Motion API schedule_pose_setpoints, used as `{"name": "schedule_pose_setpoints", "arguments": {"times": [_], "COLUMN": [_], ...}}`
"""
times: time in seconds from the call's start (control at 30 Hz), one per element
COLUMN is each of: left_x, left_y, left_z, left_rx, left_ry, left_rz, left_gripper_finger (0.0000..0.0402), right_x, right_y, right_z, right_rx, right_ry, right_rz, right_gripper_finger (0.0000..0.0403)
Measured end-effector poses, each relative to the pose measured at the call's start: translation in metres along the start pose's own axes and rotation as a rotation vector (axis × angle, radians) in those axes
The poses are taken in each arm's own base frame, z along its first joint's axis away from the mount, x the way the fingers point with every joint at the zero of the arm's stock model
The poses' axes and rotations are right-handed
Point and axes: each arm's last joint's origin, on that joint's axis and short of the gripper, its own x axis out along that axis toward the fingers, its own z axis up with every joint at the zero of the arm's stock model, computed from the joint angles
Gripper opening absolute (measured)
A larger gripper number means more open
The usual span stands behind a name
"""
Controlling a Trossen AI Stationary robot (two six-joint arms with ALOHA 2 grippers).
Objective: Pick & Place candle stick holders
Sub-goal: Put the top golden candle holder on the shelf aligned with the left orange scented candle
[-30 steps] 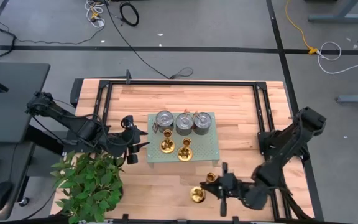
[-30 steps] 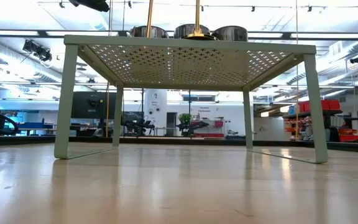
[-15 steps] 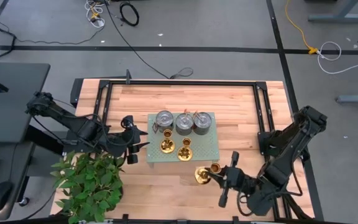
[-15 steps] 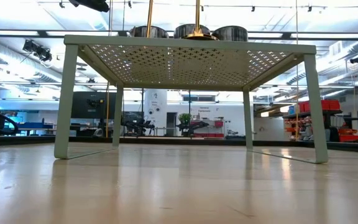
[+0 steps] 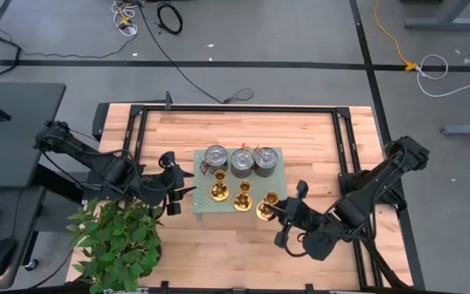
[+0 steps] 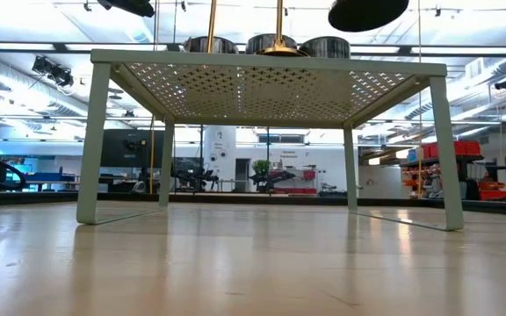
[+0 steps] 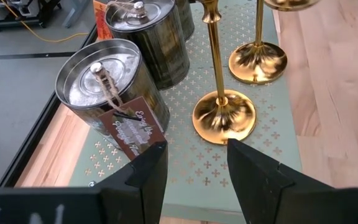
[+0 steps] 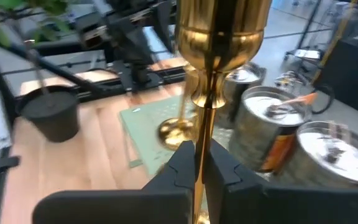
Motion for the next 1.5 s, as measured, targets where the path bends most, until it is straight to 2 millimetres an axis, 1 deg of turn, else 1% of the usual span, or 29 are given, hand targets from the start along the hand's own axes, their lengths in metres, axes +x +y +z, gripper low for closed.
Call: {"name": "schedule_pose_setpoints", "arguments": {"times": [0.2, 0.37, 0.67, 0.77, 0.83, 1.0, 1.27, 1.5], "left_x": [0.000, 0.000, 0.000, 0.000, 0.000, 0.000, 0.000, 0.000], "left_y": [0.000, 0.000, 0.000, 0.000, 0.000, 0.000, 0.000, 0.000], "left_z": [0.000, 0.000, 0.000, 0.000, 0.000, 0.000, 0.000, 0.000], "left_rx": [0.000, 0.000, 0.000, 0.000, 0.000, 0.001, 0.001, 0.001], "left_ry": [0.000, 0.000, 0.000, 0.000, 0.000, 0.000, 0.000, 0.000], "left_rz": [0.000, 0.000, 0.000, 0.000, 0.000, 0.000, 0.000, 0.000], "left_gripper_finger": [0.0170, 0.0170, 0.0170, 0.0170, 0.0170, 0.0170, 0.0170, 0.0170], "right_x": [0.005, 0.010, 0.008, 0.010, 0.013, 0.019, 0.025, 0.028], "right_y": [-0.007, -0.014, -0.041, -0.050, -0.054, -0.056, -0.061, -0.060], "right_z": [0.000, -0.007, -0.015, -0.023, -0.025, -0.021, -0.019, -0.021], "right_rx": [-0.006, -0.018, 0.085, 0.113, 0.160, 0.159, 0.148, 0.141], "right_ry": [0.005, 0.032, -0.002, 0.007, -0.009, -0.031, -0.021, -0.008], "right_rz": [-0.048, -0.072, -0.092, -0.072, -0.056, 0.003, -0.007, 0.000], "right_gripper_finger": [0.0004, 0.0004, 0.0004, 0.0004, 0.0004, 0.0004, 0.0004, 0.0004]}}
